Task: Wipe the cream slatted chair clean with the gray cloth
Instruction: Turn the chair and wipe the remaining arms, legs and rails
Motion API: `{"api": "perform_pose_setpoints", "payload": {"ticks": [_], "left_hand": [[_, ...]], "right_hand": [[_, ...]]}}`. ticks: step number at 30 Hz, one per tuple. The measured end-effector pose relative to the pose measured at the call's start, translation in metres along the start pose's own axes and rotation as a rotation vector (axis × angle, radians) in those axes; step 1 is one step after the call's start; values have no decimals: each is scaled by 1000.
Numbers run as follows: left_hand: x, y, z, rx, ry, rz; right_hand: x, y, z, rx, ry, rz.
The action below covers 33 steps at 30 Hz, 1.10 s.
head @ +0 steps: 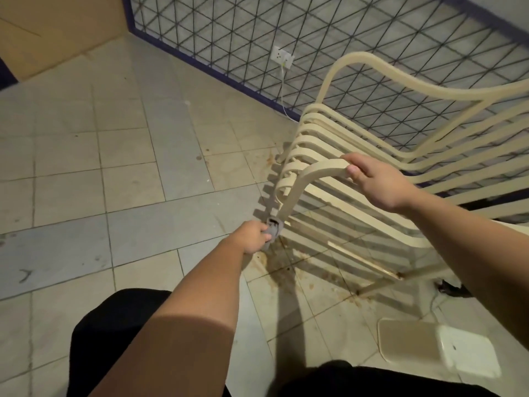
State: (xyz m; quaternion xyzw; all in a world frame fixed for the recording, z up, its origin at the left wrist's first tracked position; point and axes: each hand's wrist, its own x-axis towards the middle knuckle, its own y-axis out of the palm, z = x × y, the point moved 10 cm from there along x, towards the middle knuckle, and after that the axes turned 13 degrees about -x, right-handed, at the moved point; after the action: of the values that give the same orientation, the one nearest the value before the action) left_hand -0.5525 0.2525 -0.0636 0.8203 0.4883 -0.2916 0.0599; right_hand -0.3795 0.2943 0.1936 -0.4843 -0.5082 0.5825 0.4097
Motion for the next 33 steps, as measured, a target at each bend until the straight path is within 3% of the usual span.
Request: {"api": "perform_pose_setpoints", "payload": {"ticks": [3, 7, 11, 16, 19, 22, 24, 26, 29, 30, 33], "left_hand": [[1, 5, 48, 77, -144, -32], [4, -15, 6, -328, 35, -293], [18, -6, -49, -484, 184, -290], [32, 0, -25, -402, 141, -361], [40, 15, -8, -240, 21, -313], [35, 41, 23, 153, -182, -110], [27, 55, 33, 153, -241, 3], [23, 65, 28, -23, -250, 57], [15, 83, 3, -460, -271, 88], [13, 87, -8, -520, -270, 96], [6, 99, -25, -543, -304, 182]], "right_hand": [[0, 1, -1, -28, 8, -32], [-1, 0, 0, -106, 16, -107], [-2, -1, -2, -120, 20, -171], [-2, -1, -3, -143, 5, -223], [0, -3, -5, 17, -15, -221], [-41, -36, -8, 255, -71, -554], [-89, -22, -2, 238, -77, -736], [-112, 43, 7, 291, -33, -606], [-109, 183, 6, 557, 207, -29], [-107, 217, 9, 656, 264, 89], [-88, 254, 4, 937, 404, 37]]}}
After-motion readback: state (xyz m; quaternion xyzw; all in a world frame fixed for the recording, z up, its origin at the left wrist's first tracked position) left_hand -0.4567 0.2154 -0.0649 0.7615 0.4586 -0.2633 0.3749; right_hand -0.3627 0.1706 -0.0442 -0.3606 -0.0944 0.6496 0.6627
